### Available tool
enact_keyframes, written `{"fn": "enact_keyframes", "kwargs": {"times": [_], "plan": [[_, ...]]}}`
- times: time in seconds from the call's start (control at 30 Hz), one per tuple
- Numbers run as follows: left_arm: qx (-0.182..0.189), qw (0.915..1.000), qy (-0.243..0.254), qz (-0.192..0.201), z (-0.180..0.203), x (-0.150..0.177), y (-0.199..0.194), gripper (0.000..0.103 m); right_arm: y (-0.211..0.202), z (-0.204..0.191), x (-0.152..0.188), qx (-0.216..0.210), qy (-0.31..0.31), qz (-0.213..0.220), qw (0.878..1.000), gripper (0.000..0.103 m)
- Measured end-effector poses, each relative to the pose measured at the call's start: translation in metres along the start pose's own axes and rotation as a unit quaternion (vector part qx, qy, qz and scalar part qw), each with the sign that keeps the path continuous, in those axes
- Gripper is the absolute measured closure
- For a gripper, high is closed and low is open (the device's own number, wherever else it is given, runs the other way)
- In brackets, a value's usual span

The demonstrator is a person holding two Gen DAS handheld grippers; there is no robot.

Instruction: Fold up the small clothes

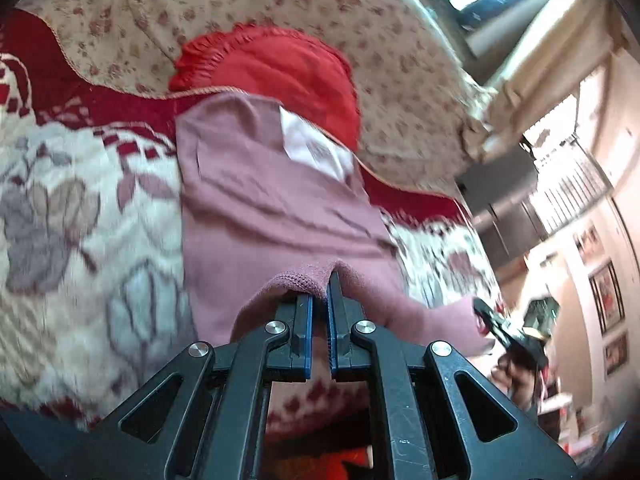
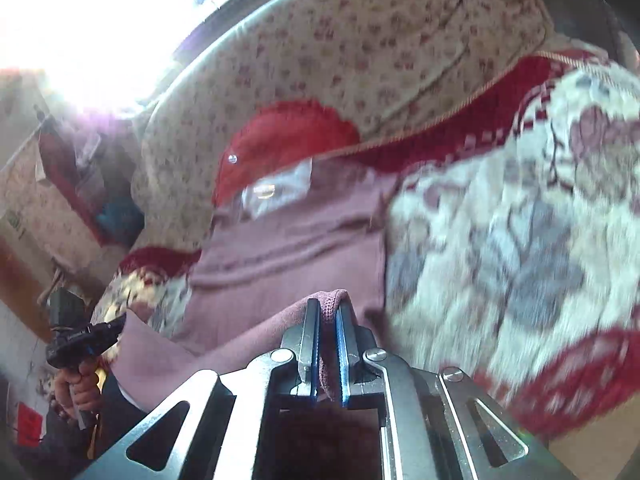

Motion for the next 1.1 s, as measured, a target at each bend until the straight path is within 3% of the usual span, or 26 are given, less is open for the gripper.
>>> {"fn": "enact_keyframes", "kwargs": {"times": [0.2,0.3,0.43,0.57,0.7,0.97,1.03,1.1], "plan": [[-0.049,0.9974,-0.046,0.025,-0.018,-0.053,0.019,0.099,0.033,-0.01,-0.064,-0.007,0.026,0.033,0.999,0.097],[-0.077,0.995,-0.04,0.049,-0.026,-0.078,0.032,0.099,0.061,-0.008,-0.087,0.002,0.046,0.035,0.998,0.097],[-0.104,0.9917,-0.062,0.046,-0.052,-0.094,0.07,0.099,0.112,0.005,-0.115,0.008,0.092,0.022,0.995,0.097],[-0.132,0.9873,-0.085,0.025,-0.085,-0.09,0.11,0.099,0.162,0.027,-0.119,0.04,0.112,-0.005,0.993,0.097],[-0.162,0.9827,-0.081,0.039,-0.106,-0.089,0.128,0.099,0.197,0.048,-0.115,0.057,0.13,-0.019,0.99,0.097],[-0.158,0.982,-0.087,0.057,-0.12,-0.104,0.139,0.099,0.234,0.057,-0.126,0.078,0.088,-0.017,0.993,0.097],[-0.154,0.9809,-0.102,0.06,-0.128,-0.105,0.138,0.099,0.24,0.066,-0.126,0.091,0.101,-0.026,0.99,0.094],[-0.15,0.9803,-0.113,0.06,-0.131,-0.106,0.137,0.097,0.236,0.077,-0.127,0.103,0.117,-0.017,0.988,0.08]]}}
Point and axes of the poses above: each gripper's, at about its wrist camera, not at the fingertips, and y roughly the way its jaws point, z to its right, x to its underside, the point moved 6 cm from there along y, roughly the way its jaws point, and after that the axes turned 8 degrees about y, right-handed, at the moved point
